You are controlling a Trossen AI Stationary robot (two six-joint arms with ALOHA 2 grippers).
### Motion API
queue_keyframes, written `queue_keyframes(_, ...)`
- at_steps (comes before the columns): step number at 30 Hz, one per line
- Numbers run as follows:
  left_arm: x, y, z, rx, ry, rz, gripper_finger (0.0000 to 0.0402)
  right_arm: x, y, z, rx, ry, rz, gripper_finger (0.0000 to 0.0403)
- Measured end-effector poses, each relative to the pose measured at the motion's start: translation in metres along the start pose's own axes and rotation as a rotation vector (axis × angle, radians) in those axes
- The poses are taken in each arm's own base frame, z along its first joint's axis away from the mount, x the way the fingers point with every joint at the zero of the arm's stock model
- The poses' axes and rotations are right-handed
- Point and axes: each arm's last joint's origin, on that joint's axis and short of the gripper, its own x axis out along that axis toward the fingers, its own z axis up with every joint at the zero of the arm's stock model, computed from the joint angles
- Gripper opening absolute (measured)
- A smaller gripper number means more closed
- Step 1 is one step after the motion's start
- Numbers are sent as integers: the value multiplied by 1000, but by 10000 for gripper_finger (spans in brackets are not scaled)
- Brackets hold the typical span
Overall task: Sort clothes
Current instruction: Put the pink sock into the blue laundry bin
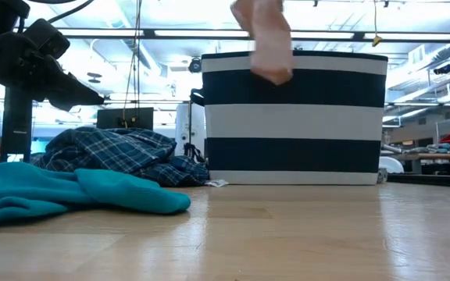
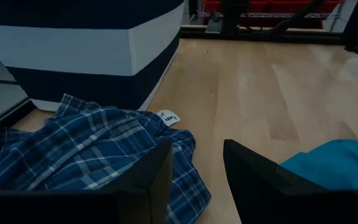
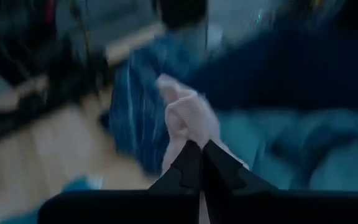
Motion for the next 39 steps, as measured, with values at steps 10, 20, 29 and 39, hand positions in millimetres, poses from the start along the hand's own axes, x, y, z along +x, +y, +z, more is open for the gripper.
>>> queue_keyframes(10,0,0,0,23,-1,7,151,21,-60,56,22,-222,-110,2)
queue_keyframes(20,0,0,1,20,-12,7,151,111,-92,40,63,-2,-173,19)
queue_keyframes(29,0,0,0,25,3,8,151,208,-102,-15,80,343,-116,102)
queue_keyframes(39,0,0,-1,27,7,8,151,210,-123,-30,104,504,-186,178)
